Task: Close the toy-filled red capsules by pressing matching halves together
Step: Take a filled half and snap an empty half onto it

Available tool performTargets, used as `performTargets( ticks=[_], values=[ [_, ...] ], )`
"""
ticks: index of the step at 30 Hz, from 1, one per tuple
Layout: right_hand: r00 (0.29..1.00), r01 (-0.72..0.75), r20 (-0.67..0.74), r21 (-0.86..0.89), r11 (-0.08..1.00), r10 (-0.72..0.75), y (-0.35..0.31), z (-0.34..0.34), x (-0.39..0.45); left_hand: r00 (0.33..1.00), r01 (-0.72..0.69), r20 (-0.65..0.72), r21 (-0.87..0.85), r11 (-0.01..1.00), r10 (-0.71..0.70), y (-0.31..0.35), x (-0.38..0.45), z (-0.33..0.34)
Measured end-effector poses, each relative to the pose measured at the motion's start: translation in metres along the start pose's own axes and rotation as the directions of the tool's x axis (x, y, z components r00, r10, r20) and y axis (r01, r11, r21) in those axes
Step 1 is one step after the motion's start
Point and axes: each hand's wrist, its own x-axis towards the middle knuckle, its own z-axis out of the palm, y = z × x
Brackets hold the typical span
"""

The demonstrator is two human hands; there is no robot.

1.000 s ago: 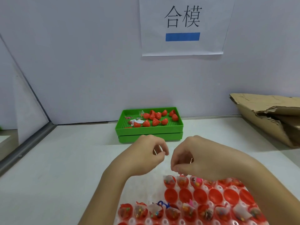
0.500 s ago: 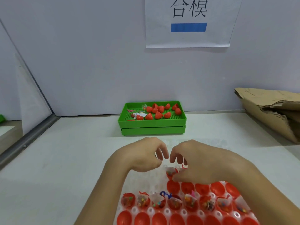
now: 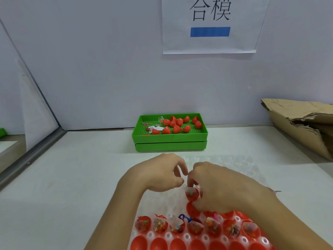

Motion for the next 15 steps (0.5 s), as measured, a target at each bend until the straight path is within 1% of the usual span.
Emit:
performTargets(
  ticks=[3, 6, 8, 10, 12, 15],
  values=[
    [0.999, 0.028, -0.03, 0.03, 0.999, -0.028, 0.001, -0.002, 0.0, 1.0, 0.0, -0.008, 0.009, 1.0, 0.0, 0.001, -0.001, 0.0],
    [0.993, 0.087, -0.085, 0.111, 0.99, -0.078, 0.007, -0.011, -0.004, 0.999, -0.01, -0.036, 0.018, 1.0, 0.01, 0.003, -0.002, -0.002],
    [0.987, 0.121, -0.125, 0.171, 0.978, -0.1, 0.015, -0.021, -0.008, 0.997, -0.032, -0.072, -0.025, 0.999, 0.03, 0.005, -0.003, -0.003],
    [0.983, 0.142, -0.145, 0.211, 0.967, -0.113, 0.024, -0.032, -0.012, 0.992, -0.082, -0.11, -0.16, 0.984, 0.065, 0.008, -0.004, -0.004],
    [0.979, 0.153, -0.167, 0.24, 0.959, -0.114, 0.032, -0.04, -0.016, 0.986, -0.149, -0.118, -0.324, 0.934, 0.116, 0.012, -0.007, -0.005],
    [0.972, 0.164, -0.21, 0.296, 0.941, -0.103, 0.041, -0.046, -0.019, 0.979, -0.204, -0.095, -0.483, 0.851, 0.181, 0.013, -0.011, -0.006]
  ],
)
